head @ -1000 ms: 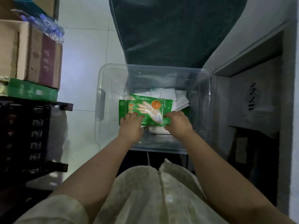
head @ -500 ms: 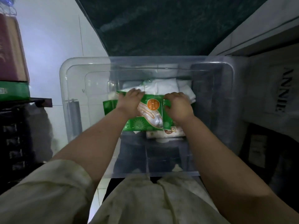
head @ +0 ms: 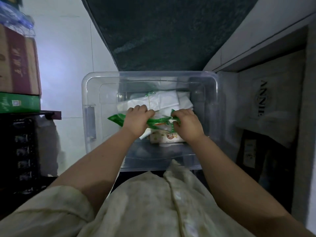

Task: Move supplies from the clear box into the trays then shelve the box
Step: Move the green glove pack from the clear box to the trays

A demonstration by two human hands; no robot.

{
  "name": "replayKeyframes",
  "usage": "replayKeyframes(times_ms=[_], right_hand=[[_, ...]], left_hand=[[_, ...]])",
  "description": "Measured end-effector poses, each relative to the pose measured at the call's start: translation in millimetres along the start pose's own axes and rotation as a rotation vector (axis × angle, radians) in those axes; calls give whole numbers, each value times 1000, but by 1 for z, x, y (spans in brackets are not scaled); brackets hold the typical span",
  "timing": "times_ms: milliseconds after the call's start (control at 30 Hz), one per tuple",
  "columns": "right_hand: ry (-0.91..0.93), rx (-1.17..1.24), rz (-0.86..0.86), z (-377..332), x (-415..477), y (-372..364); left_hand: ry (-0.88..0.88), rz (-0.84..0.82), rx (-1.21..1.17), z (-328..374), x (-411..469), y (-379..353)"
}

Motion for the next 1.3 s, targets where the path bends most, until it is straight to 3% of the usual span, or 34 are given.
replayKeyframes(times_ms=[267, 467, 667, 833, 1033, 1300], right_hand=[[-108, 28, 431, -20, -86, 90], [-254, -58, 584, -57, -157, 97], [-479, -128, 757, -99, -279, 75], [-665, -161, 875, -107, -398, 64], [-917, -163, 1021, -99, -566, 47], [-1216, -214, 1120, -94, -788, -22]], left_hand=[[-157, 226, 14, 60, -36, 94], [-301, 317, -59, 87, -74, 139], [-631, 312, -9, 156, -156, 153], [-863, 320, -130, 241, -230, 158], [-1252, 342, -83, 371, -344, 131], [-1580, 177, -125, 516, -521, 3]])
Point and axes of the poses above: each hand's wrist, its own x-axis towards the middle knuckle, its own y-axis out of the back of the hand, z = x × y, the point moved 3 cm from there along x, towards the middle knuckle, and after that the axes turned 8 degrees about -x, right-handed, at the moved point
